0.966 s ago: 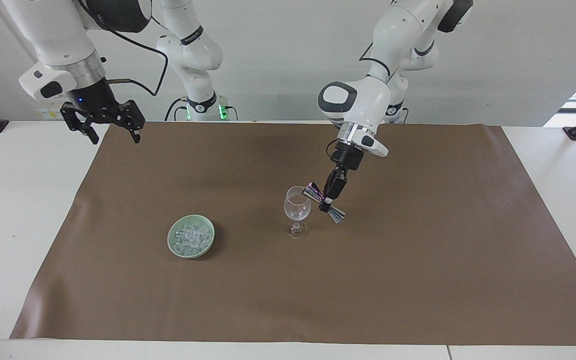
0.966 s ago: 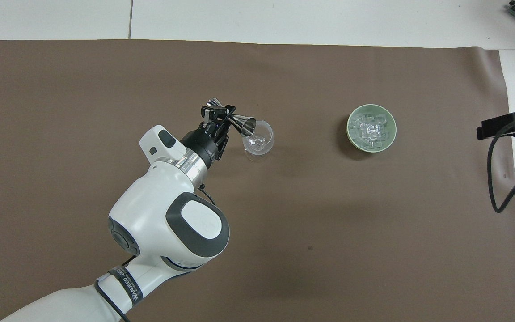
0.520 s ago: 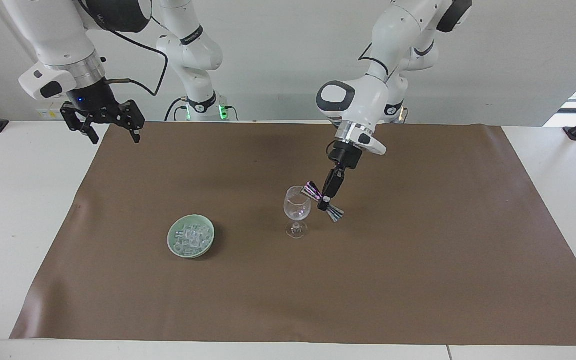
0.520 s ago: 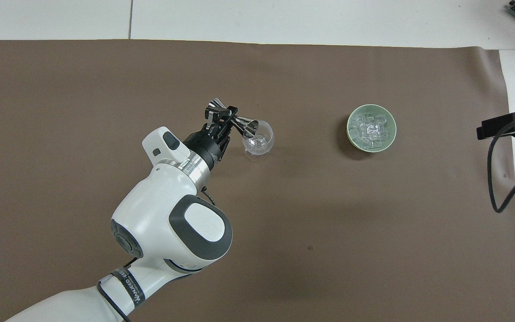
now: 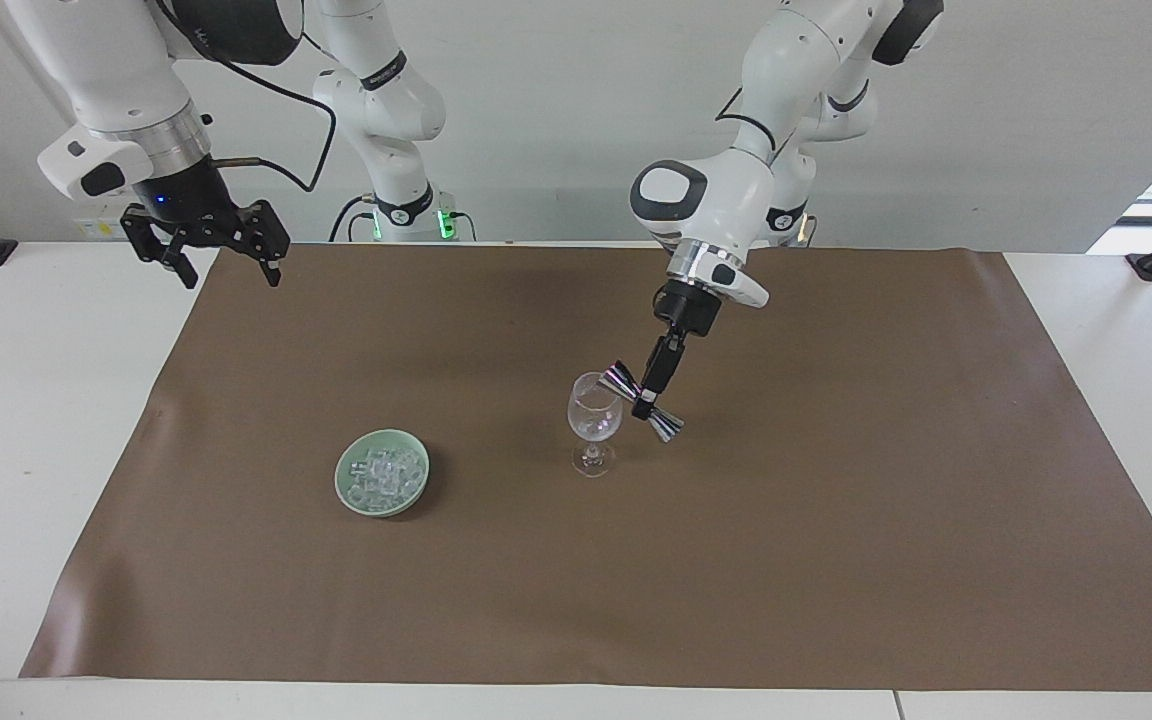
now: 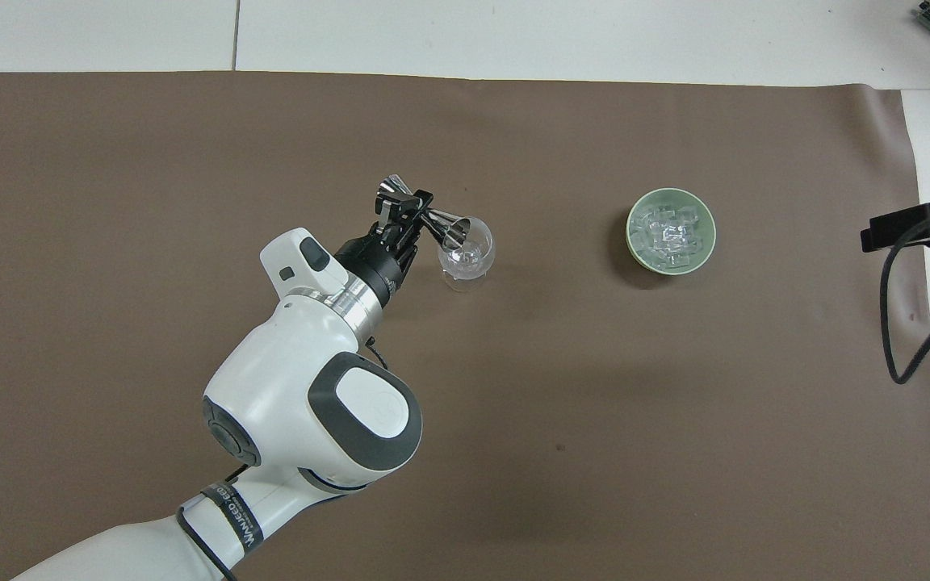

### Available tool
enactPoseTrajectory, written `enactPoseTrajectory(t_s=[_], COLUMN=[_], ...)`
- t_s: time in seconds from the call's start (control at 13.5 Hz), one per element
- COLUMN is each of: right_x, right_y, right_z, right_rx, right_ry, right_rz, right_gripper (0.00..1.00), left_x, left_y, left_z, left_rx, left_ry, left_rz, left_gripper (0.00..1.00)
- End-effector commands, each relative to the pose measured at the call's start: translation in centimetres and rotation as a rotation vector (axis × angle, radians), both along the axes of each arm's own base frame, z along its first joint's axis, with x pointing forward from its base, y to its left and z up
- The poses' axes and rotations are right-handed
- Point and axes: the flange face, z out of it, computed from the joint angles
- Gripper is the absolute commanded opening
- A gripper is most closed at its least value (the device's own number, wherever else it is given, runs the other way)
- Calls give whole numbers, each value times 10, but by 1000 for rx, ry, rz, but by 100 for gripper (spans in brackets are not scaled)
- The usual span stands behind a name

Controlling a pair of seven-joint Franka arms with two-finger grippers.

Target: Pour wine and add ice with both arms

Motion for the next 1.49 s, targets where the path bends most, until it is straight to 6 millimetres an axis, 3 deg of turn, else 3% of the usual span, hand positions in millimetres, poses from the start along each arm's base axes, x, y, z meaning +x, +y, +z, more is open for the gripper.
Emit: enactPoseTrajectory(t_s=[0.0,1.41], right_x=[-4,-4], right_y=[0,0], right_z=[-1,-1], right_rx=[11,11], right_ry=[8,8], right_rz=[17,17], right_gripper=[100,100], left_x=[8,22], left_y=[-3,9], left_z=[3,1], left_rx=[20,124], left_ry=[-38,-106], left_rz=[-5,-54], left_gripper=[0,0])
